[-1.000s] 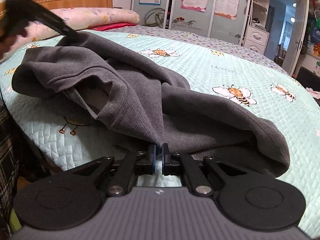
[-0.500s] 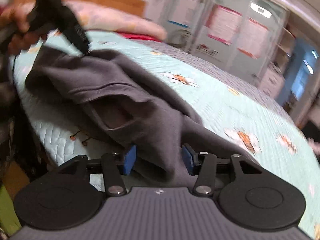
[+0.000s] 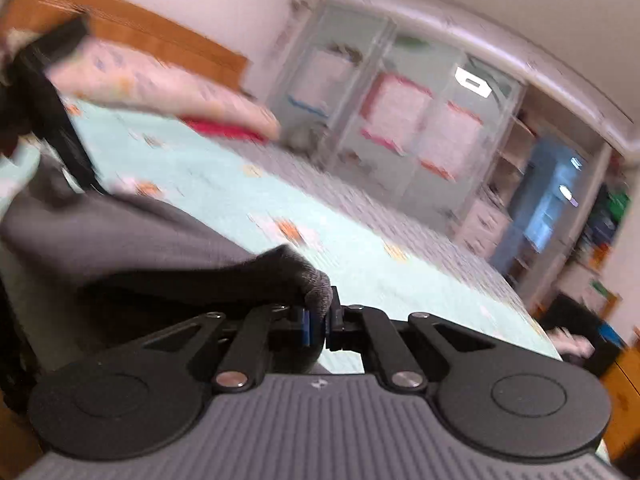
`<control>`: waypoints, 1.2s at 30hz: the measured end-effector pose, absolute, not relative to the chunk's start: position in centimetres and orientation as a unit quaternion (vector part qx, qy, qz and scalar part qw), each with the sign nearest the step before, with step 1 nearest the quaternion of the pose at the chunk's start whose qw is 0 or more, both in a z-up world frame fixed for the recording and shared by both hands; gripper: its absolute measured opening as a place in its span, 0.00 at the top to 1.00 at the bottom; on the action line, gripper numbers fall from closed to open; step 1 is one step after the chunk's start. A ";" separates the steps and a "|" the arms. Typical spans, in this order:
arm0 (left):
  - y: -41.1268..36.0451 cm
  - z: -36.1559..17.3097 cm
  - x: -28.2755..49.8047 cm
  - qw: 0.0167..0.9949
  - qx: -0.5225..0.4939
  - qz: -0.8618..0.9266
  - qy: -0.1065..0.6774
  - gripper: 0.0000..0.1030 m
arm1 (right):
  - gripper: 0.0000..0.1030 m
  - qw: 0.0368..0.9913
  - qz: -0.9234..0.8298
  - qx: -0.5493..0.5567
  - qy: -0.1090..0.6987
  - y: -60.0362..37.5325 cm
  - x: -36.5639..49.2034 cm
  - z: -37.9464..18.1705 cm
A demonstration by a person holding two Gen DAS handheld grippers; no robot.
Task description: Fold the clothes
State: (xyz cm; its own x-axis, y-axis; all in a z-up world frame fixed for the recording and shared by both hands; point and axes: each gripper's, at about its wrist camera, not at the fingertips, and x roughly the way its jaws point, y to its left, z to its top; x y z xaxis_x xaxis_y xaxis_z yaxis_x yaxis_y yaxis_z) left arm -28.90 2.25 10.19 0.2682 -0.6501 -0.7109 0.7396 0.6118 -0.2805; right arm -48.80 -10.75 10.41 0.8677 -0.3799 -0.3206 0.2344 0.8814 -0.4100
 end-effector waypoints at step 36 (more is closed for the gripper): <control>-8.7 10.7 -28.0 0.772 0.115 -0.495 0.382 0.96 | 0.94 0.938 -0.194 -0.106 0.267 -11.8 -50.6 4.3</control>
